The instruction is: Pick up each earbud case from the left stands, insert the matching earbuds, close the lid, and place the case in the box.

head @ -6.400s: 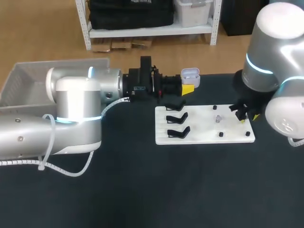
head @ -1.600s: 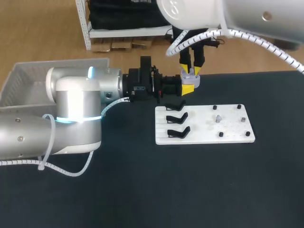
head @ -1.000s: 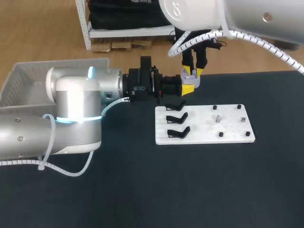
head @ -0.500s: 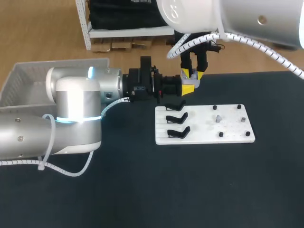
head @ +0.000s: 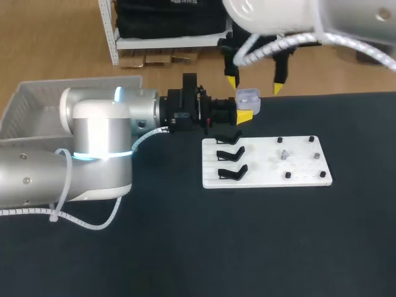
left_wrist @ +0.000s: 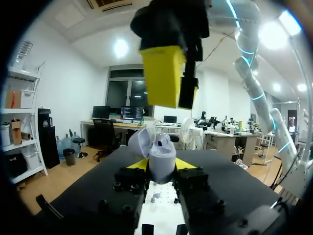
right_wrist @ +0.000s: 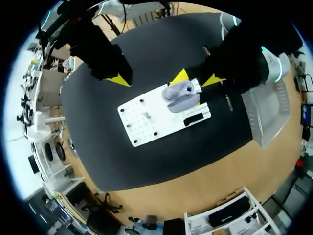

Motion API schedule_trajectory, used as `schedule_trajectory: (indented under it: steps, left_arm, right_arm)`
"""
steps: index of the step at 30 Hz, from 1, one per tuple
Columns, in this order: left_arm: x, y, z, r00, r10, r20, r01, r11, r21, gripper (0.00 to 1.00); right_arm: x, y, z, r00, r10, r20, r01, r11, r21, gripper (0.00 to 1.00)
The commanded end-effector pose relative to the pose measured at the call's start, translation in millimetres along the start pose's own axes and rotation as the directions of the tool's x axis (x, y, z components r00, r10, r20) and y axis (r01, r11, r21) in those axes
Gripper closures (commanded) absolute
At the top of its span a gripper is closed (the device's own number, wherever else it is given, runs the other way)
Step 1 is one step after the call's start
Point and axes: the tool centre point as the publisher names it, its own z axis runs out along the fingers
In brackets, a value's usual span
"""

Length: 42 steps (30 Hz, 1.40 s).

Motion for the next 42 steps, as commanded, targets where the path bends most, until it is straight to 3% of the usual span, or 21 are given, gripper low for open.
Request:
schedule_trajectory:
  steps: [1, 4, 20, 22, 26, 31, 42]
  left_arm:
    - [1.2, -0.2, 0.1, 1.0, 0.003, 0.006, -0.003, 1.0, -0.003, 1.0]
    - [1.2, -0.2, 0.1, 1.0, 0.003, 0.006, -0.003, 1.0, -0.003, 1.0]
    - [1.2, -0.2, 0.1, 1.0, 0.003, 0.006, -0.003, 1.0, -0.003, 1.0]
    - [1.2, -0.2, 0.1, 1.0, 0.003, 0.006, -0.003, 1.0, -0.003, 1.0]
    - [1.2, -0.2, 0.1, 1.0, 0.003, 0.006, -0.003, 1.0, -0.003, 1.0]
    - [1.2, -0.2, 0.1, 1.0, 0.003, 0.006, -0.003, 1.0, -0.003, 1.0]
    - [1.2, -0.2, 0.1, 1.0, 0.003, 0.006, -0.003, 1.0, -0.003, 1.0]
  right_arm:
    - [33.8, -44.2, 2.4, 0.98, -0.006, 0.2, 0.044, 0.982, -0.184, 0.0]
    - [39.7, -50.8, -0.9, 0.964, 0.005, 0.265, 0.054, 0.975, -0.218, 0.0]
    - [39.7, -50.8, -0.9, 0.964, 0.005, 0.265, 0.054, 0.975, -0.218, 0.0]
    - [42.5, -51.7, 14.8, 0.954, -0.088, 0.285, 0.151, 0.967, -0.205, 0.0]
    - [40.9, -68.8, 34.8, 0.96, -0.1, 0.26, 0.174, 0.944, -0.28, 0.0]
    - [33.0, -85.1, 56.3, 0.962, -0.089, 0.258, 0.17, 0.935, -0.311, 0.0]
    - [20.2, -81.0, 123.5, 0.967, -0.147, 0.209, 0.209, 0.925, -0.316, 0.0]
